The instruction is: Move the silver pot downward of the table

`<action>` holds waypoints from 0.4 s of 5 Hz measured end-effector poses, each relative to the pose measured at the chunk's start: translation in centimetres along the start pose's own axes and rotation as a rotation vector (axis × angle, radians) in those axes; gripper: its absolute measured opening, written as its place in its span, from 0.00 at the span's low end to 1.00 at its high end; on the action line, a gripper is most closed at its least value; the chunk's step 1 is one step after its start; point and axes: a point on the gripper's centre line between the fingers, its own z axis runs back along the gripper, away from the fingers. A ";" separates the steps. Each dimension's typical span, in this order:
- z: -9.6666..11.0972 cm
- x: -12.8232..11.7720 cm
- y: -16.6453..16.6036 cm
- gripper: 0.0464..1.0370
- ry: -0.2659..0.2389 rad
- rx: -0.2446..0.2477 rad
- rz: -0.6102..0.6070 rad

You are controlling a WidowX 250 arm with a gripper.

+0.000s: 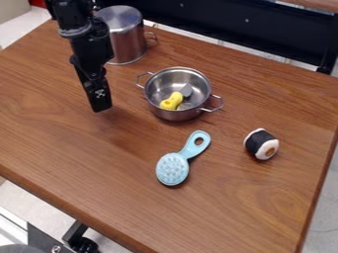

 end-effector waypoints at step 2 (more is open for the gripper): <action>-0.9 -0.3 -0.8 0.96 0.022 -0.053 0.196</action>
